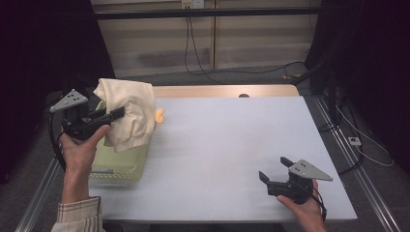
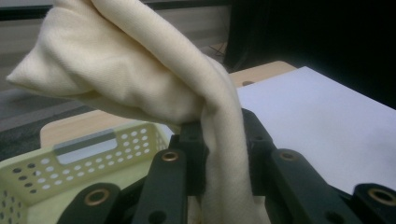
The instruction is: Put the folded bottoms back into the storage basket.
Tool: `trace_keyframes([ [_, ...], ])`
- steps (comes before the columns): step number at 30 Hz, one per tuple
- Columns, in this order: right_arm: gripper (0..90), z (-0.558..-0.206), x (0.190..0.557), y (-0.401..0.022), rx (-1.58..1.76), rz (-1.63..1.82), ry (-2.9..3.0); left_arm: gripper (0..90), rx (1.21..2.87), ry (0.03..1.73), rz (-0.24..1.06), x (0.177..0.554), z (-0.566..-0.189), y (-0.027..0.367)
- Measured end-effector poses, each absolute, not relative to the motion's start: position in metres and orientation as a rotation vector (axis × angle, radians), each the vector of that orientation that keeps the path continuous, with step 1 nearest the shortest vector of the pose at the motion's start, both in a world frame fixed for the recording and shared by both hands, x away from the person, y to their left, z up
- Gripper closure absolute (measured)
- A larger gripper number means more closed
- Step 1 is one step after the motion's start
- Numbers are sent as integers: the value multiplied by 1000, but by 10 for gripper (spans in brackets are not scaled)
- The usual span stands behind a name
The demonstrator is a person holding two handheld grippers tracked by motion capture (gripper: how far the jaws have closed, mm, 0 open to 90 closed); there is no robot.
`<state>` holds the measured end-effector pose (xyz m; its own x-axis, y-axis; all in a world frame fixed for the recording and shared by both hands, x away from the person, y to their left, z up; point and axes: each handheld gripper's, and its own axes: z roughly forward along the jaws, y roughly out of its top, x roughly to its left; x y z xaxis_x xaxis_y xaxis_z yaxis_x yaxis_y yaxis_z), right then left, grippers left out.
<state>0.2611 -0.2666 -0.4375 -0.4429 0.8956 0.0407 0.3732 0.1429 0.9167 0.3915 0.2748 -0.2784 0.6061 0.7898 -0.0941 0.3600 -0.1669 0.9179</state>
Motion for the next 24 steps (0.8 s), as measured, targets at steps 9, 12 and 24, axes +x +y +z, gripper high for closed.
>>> trace_keyframes([
  [9,77,-437,261,-268,1217,1271,1888,751,1728,945,465,392,-282,298],
  [12,77,-437,261,-267,1216,1272,1890,752,1738,949,464,392,-284,301],
  [24,77,-437,261,-268,1217,1273,1889,751,1747,972,472,394,-290,315],
])
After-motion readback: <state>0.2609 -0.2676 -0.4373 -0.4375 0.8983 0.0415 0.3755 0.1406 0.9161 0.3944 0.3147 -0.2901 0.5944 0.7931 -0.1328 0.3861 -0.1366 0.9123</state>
